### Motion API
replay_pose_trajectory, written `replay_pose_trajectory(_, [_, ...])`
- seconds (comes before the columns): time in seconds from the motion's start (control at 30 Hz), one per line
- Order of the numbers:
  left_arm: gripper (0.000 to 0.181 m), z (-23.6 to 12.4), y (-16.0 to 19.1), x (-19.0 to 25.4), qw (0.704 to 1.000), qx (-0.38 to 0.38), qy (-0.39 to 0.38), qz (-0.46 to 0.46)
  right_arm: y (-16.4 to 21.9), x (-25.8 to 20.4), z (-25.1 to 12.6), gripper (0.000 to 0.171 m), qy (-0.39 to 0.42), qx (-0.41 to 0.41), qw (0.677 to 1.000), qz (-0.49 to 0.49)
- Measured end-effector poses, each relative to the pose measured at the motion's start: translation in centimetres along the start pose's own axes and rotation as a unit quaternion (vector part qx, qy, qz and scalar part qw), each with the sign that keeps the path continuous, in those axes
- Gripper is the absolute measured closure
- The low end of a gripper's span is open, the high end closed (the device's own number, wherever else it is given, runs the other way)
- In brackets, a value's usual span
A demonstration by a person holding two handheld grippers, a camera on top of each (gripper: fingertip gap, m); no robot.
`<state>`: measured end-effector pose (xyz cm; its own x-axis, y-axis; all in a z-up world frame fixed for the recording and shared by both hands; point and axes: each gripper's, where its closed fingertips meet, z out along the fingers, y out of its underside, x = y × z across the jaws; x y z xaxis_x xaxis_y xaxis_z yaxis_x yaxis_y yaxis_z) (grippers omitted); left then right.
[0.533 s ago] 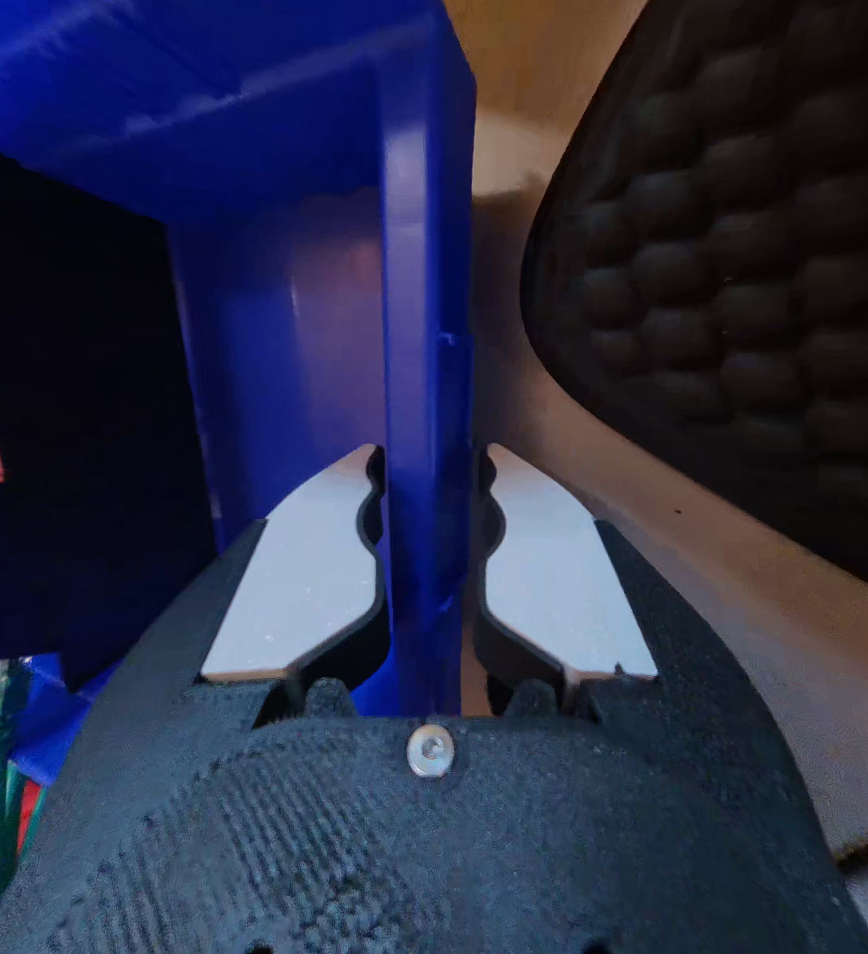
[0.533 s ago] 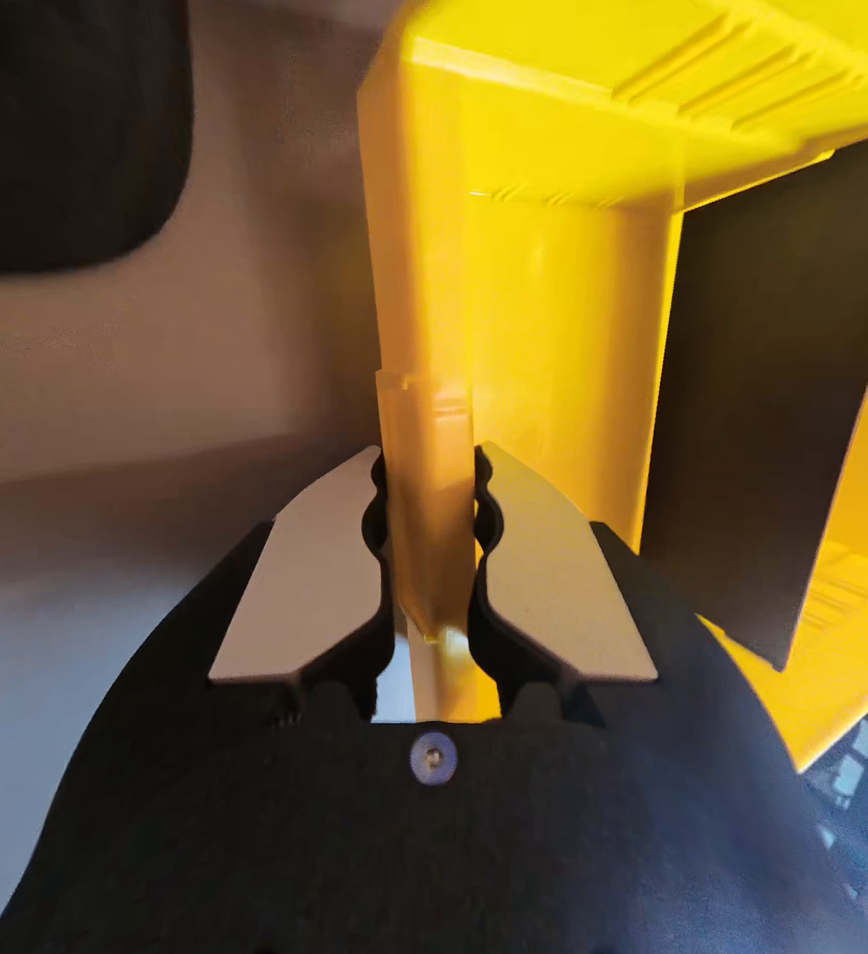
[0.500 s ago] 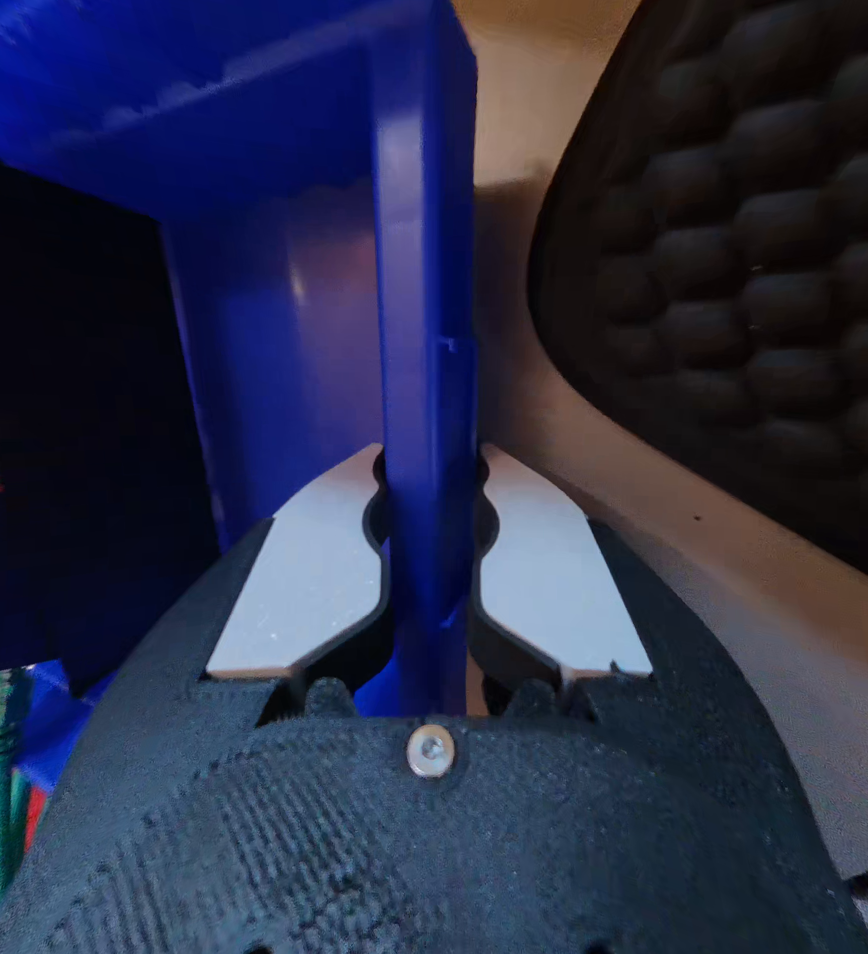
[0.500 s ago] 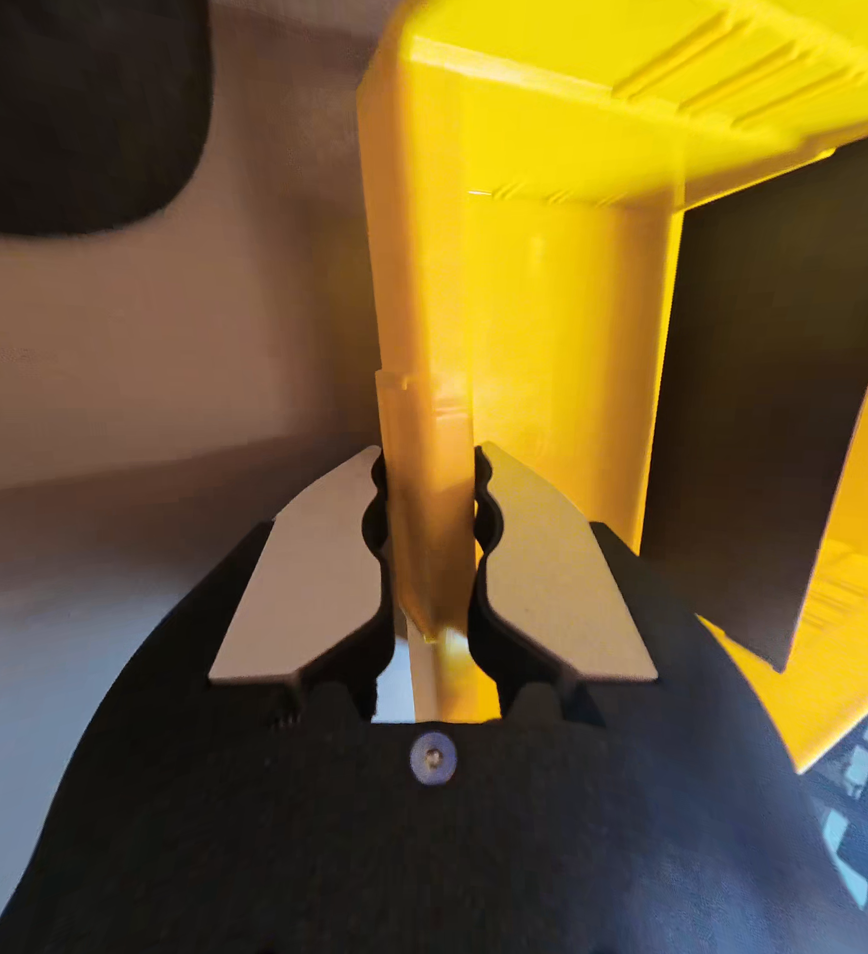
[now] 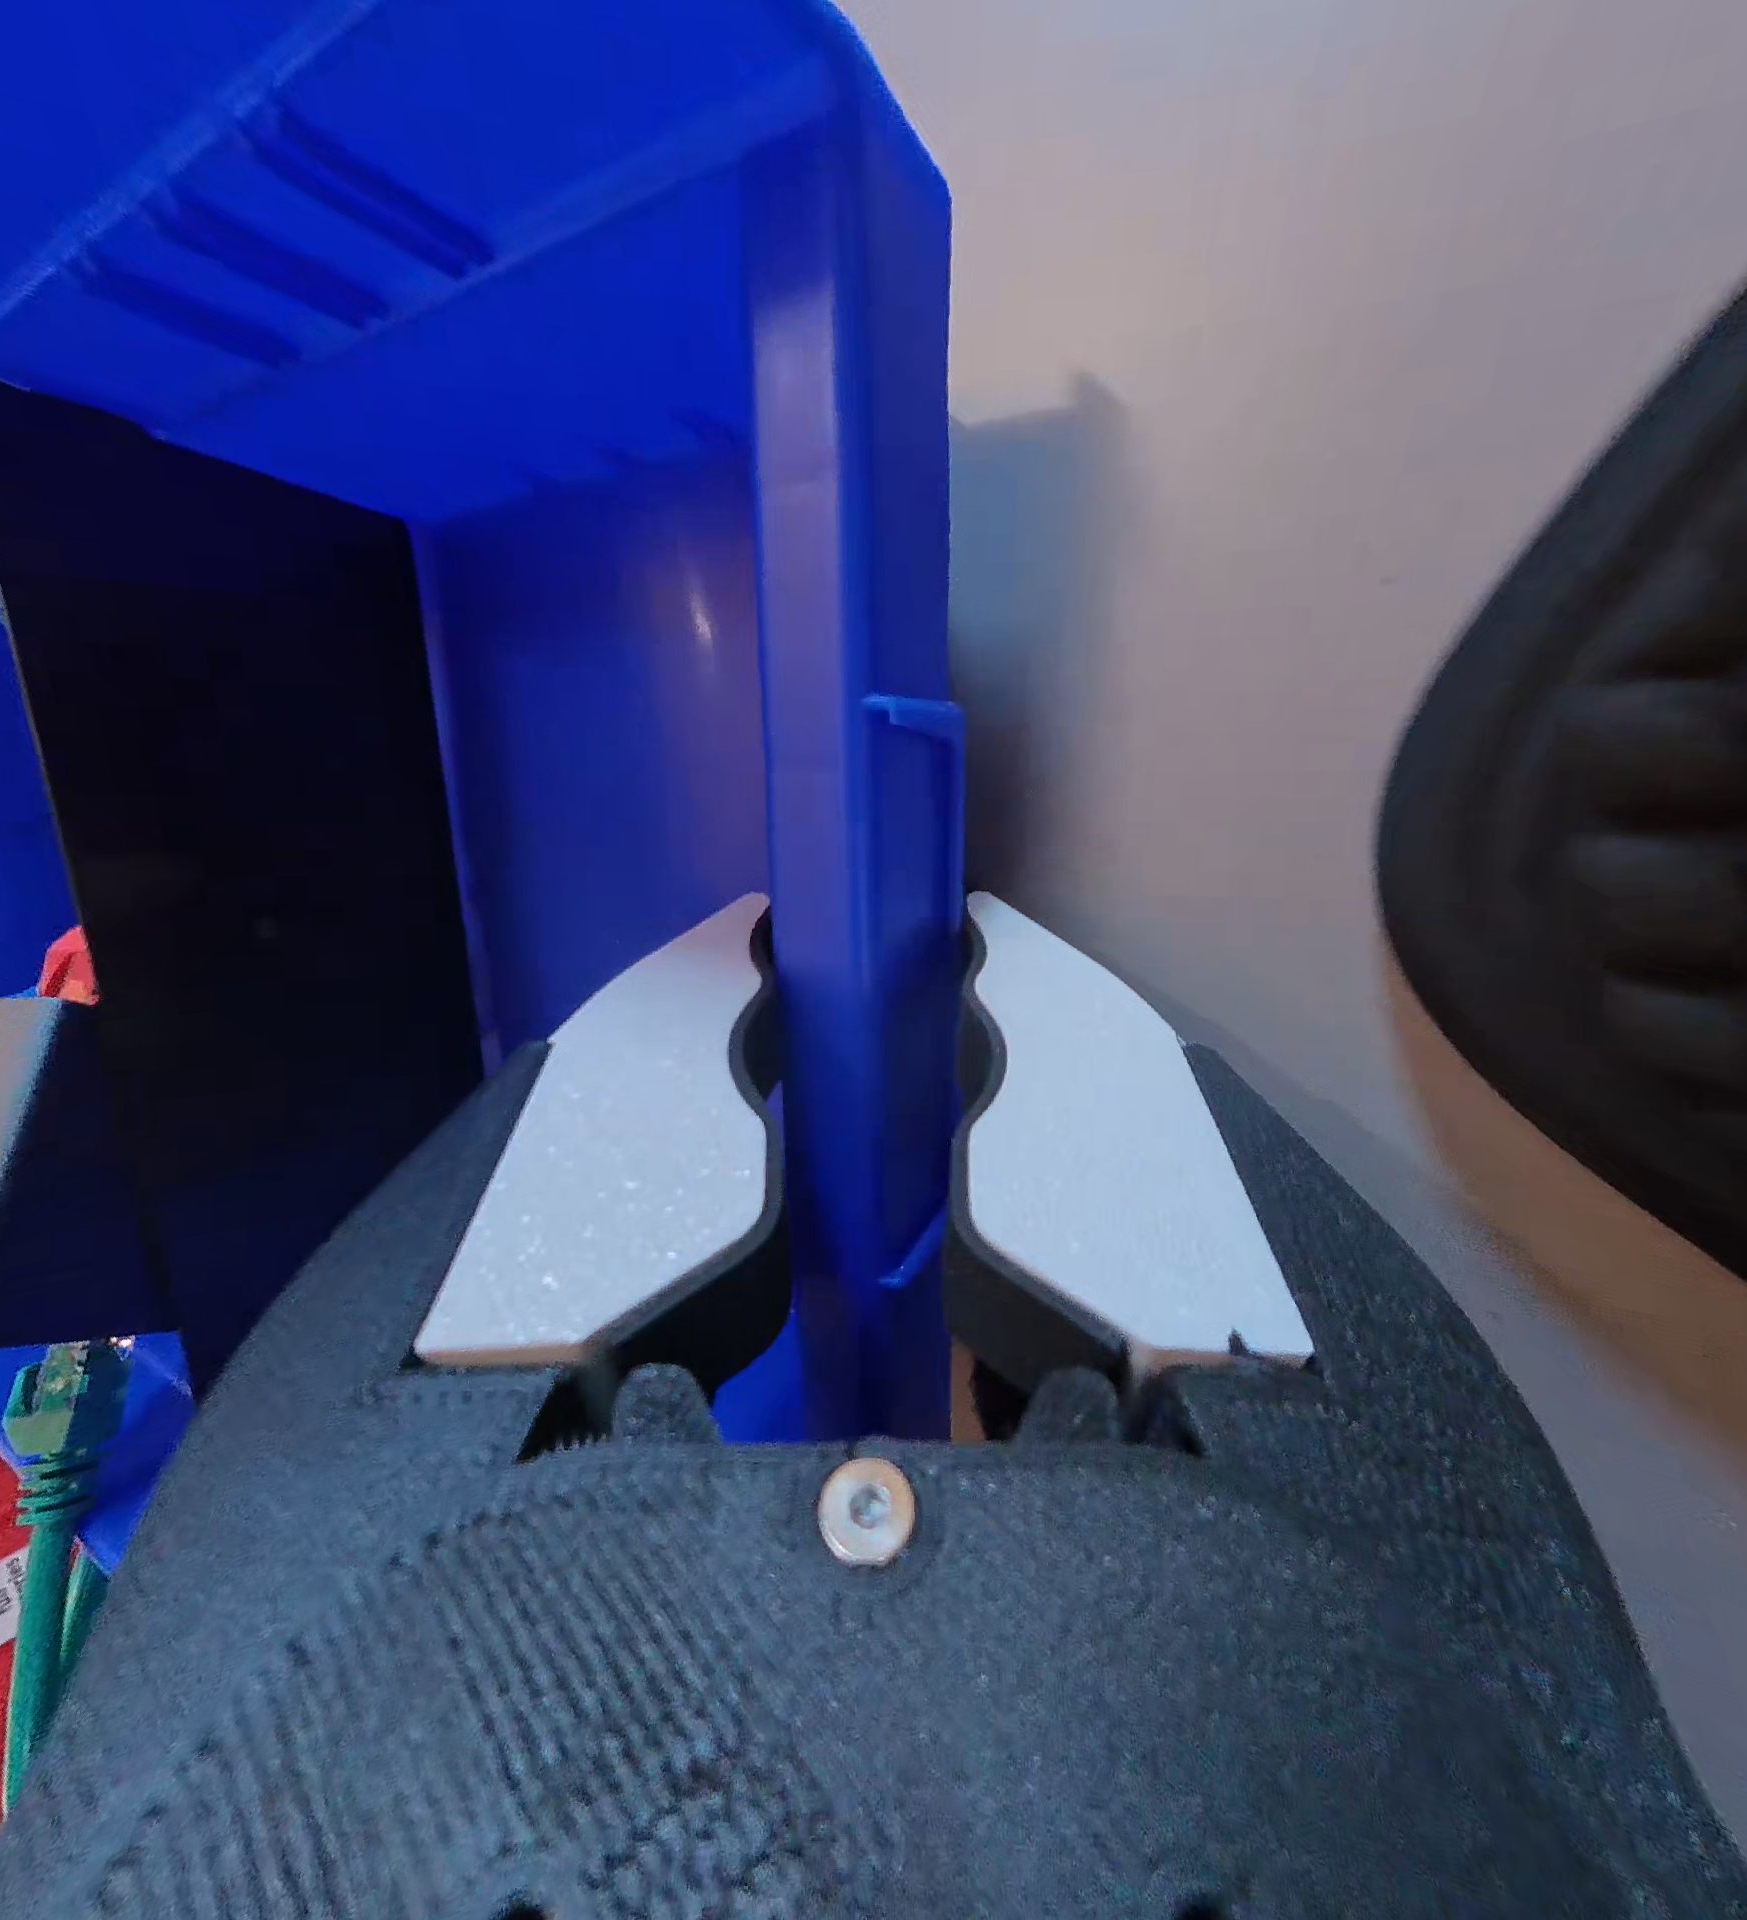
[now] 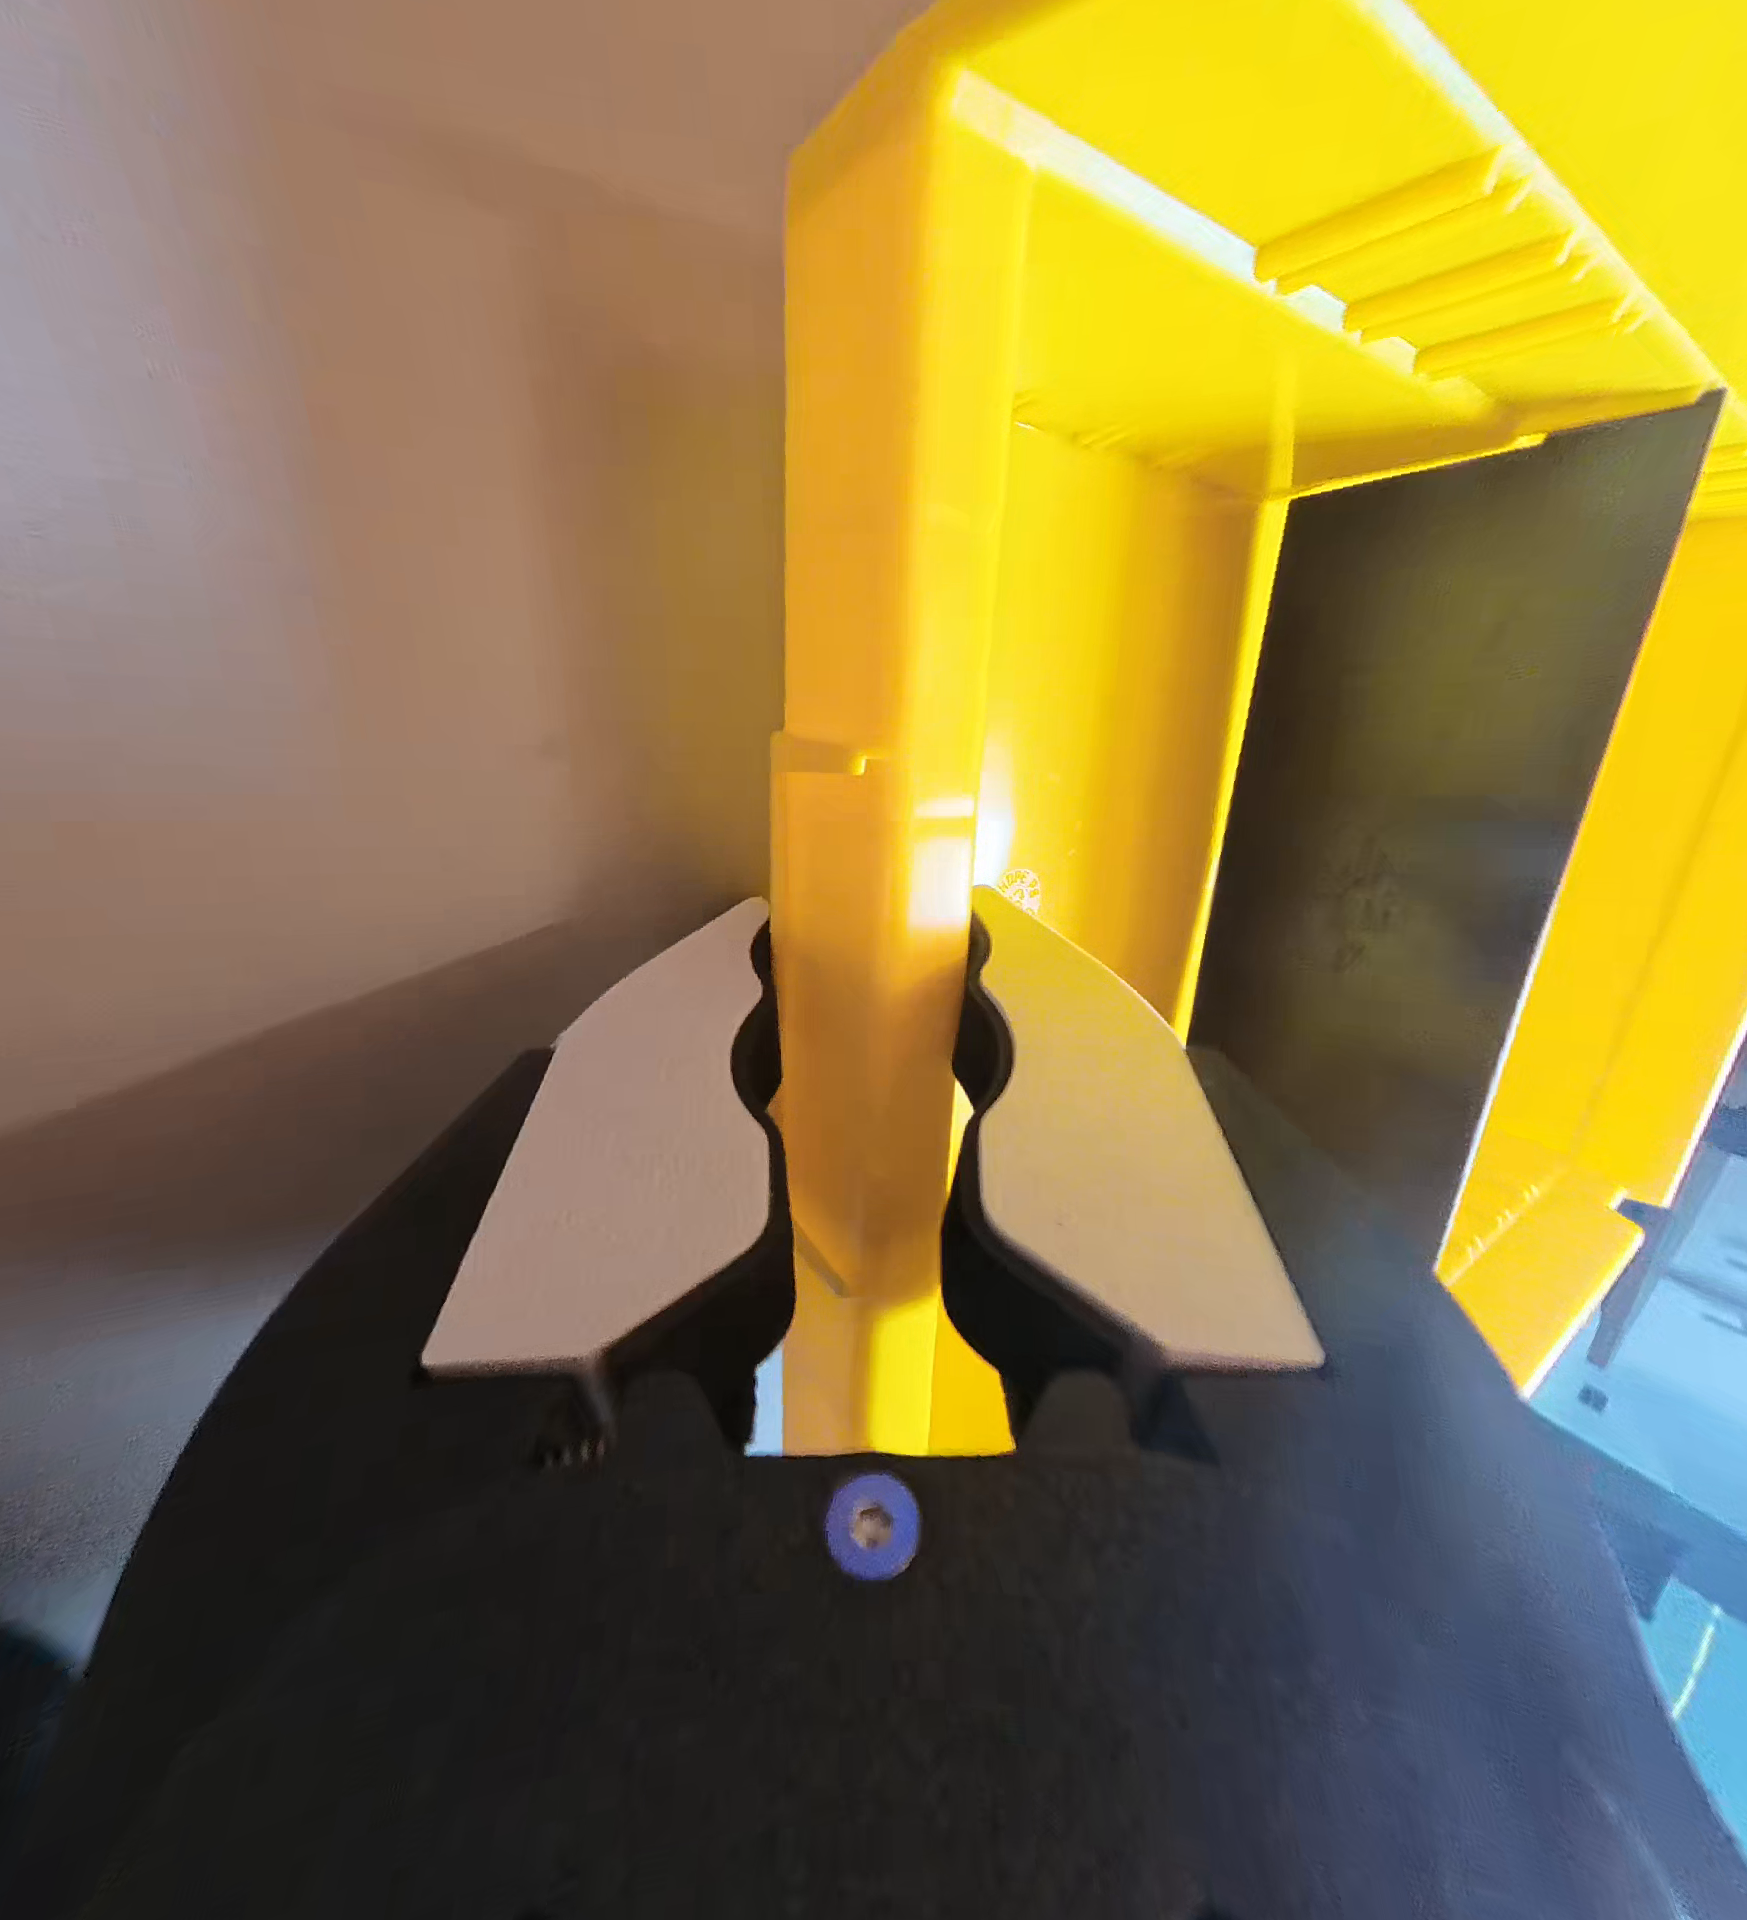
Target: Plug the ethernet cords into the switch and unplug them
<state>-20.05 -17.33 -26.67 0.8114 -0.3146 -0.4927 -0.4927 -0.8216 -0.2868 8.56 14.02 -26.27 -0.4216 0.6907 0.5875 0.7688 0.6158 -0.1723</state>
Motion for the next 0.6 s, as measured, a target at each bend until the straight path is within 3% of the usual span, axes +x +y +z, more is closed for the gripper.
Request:
replay_pose_trajectory(0.2, [0.151, 2.4, -1.4, -3.1, 1.000, -0.004, 0.000, -0.001, 3.3, 4.9, 2.8, 0.137, 0.026, -0.010, 0.996, 0.090])
replay_pose_trajectory(0.37, [0.150, 3.6, -2.2, -4.9, 1.000, 0.014, -0.020, -0.001, 4.3, 5.4, 2.1, 0.125, 0.035, -0.008, 0.988, 0.150])
replay_pose_trajectory(0.5, [0.149, 3.6, -2.5, -5.5, 0.996, 0.029, -0.080, -0.002, 1.5, 5.9, -1.6, 0.125, 0.048, 0.080, 0.973, 0.213])
replay_pose_trajectory(0.6, [0.147, 3.2, -2.6, -5.5, 0.994, 0.043, -0.099, -0.001, -1.9, 6.5, -4.4, 0.126, 0.052, 0.192, 0.936, 0.290])
